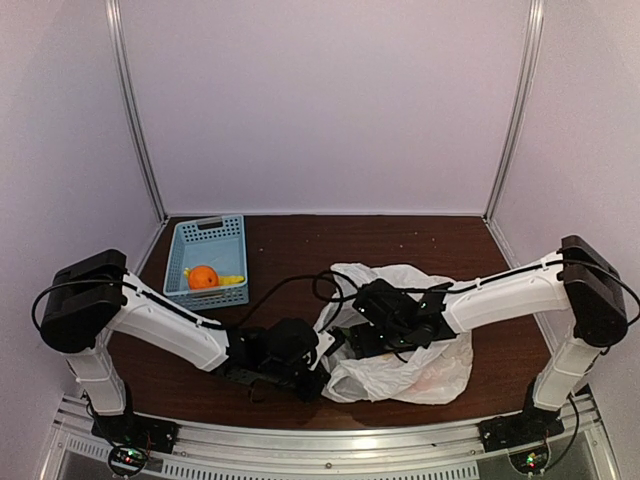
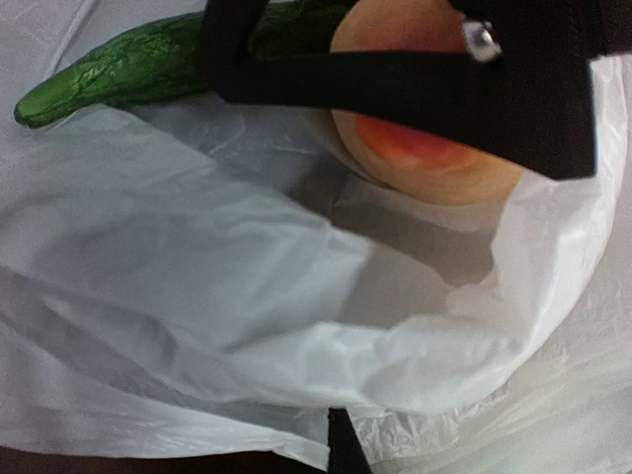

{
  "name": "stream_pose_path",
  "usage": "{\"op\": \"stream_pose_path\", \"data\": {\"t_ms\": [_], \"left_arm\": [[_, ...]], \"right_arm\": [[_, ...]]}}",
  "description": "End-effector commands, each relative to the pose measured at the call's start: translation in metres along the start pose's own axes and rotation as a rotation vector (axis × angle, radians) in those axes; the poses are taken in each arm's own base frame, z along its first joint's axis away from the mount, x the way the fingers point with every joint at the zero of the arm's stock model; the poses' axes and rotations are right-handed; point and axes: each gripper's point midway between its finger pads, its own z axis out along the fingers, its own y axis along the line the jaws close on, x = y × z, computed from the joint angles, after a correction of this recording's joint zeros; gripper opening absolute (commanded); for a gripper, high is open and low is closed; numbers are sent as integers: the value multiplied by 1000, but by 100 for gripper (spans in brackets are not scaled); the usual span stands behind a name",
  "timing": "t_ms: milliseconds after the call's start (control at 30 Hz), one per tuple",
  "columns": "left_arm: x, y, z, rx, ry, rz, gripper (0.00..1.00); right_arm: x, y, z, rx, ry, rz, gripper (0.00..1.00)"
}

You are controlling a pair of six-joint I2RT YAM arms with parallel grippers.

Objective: Untie the knot of the plastic bag and take out the fruit
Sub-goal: Pick up the fake fruit from the takeout bag.

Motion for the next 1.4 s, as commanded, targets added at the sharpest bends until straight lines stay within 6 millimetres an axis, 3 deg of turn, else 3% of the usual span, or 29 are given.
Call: {"op": "stream_pose_path", "data": {"t_ms": [0,133,400,500,733,867,967,1133,1367], "left_arm": [[-9,-3,2,-8,-26,4,0],[-13,-2,0,-19,-36,2,0],[-8,1,0,-25,-28,-13,0],[-6,2,0,-25,-26,-19,0],[-5,3,-1,-26,-23,-24,0],[-4,3,0,-28,-22,-28,0],[-7,2,-1,-27,-24,-32,0],[-31,1,-14,-48,-99,-49,0],[-78,-2,-42,9,-245,-120,0]], "right_arm": [[15,-12,-1,56,29,-5,63],[-8,-11,-26,48,-42,-3,56],[-46,-5,-72,-14,-197,15,55],[-48,-1,-74,-38,-212,-22,55],[-34,2,-55,-9,-134,-103,52],[-43,11,-64,-60,-167,-65,53],[-58,28,-81,-140,-205,-48,53],[-80,54,-121,-305,-291,-33,54],[-107,75,-174,-488,-419,0,54]]}}
